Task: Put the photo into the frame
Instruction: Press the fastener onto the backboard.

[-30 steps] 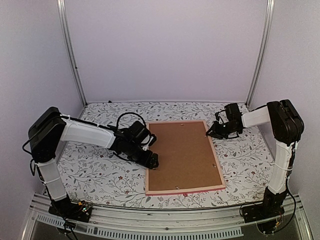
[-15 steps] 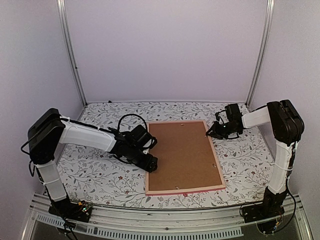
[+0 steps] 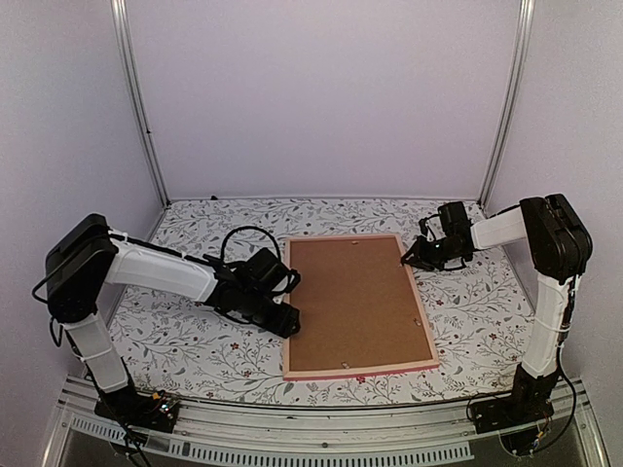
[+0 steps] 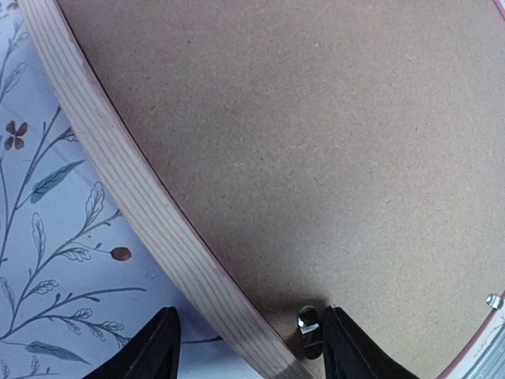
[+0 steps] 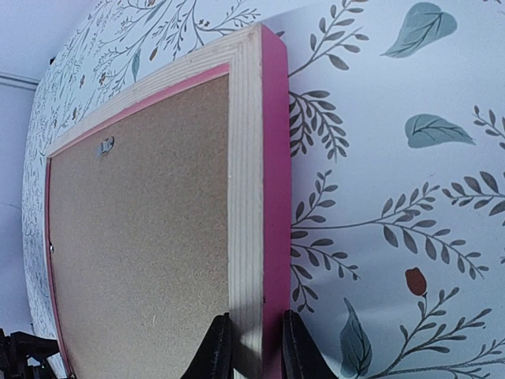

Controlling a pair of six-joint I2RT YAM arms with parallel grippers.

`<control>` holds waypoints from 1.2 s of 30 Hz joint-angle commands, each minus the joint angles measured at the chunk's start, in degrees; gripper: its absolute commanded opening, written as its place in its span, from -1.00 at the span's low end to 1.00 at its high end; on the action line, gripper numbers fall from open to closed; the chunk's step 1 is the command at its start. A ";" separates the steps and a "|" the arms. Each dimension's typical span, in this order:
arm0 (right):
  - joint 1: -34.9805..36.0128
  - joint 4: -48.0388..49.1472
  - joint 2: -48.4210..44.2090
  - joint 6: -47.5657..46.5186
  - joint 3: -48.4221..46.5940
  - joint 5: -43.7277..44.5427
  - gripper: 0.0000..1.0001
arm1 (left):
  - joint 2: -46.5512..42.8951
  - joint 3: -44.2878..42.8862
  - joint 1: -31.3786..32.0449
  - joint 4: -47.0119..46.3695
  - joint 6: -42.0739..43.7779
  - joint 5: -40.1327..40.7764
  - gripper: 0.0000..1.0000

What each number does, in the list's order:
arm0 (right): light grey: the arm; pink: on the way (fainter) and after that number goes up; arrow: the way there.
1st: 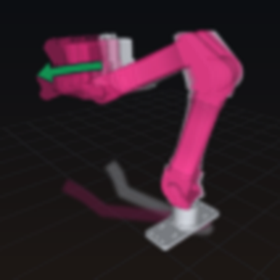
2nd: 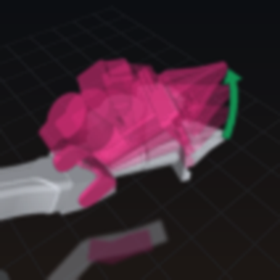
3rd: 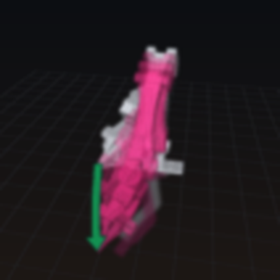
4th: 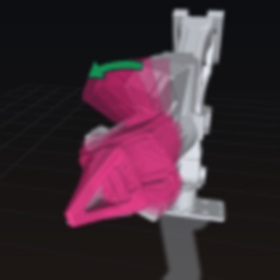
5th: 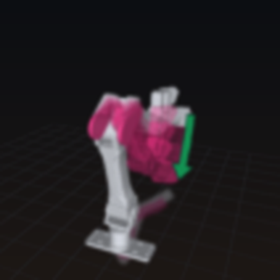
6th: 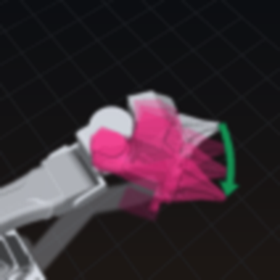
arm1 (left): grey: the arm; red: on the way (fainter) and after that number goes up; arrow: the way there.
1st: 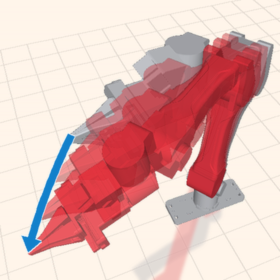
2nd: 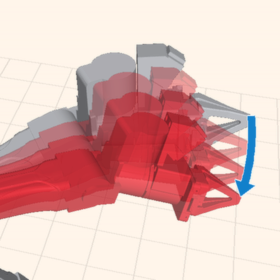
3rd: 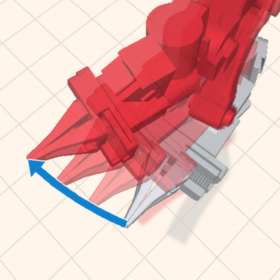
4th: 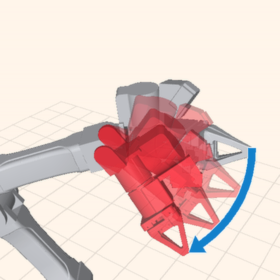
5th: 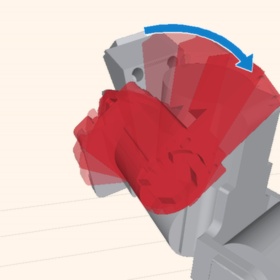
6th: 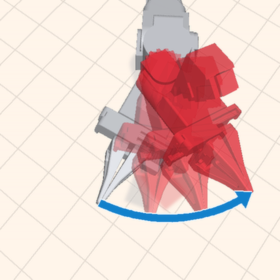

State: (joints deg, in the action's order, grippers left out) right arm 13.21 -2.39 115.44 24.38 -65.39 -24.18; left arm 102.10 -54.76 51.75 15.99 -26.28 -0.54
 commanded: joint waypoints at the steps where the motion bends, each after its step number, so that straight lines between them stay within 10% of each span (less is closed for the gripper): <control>1: -0.90 -3.06 0.77 -0.01 0.84 0.93 -0.70 | 2.22 4.30 0.68 5.17 -1.42 0.25 0.21; 20: -0.93 -2.91 -0.84 0.08 1.90 1.75 -0.71 | -0.59 9.73 -4.54 0.33 -4.43 -7.33 -0.23; 36: -0.28 5.69 -6.27 6.27 10.42 1.86 -0.83 | -0.92 5.40 -7.83 2.65 -5.95 -8.98 0.28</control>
State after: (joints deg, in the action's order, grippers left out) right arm 12.69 3.46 110.28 27.90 -56.75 -21.56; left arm 99.02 -49.89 44.80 10.44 -31.81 -10.35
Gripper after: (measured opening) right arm 0.175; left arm 0.632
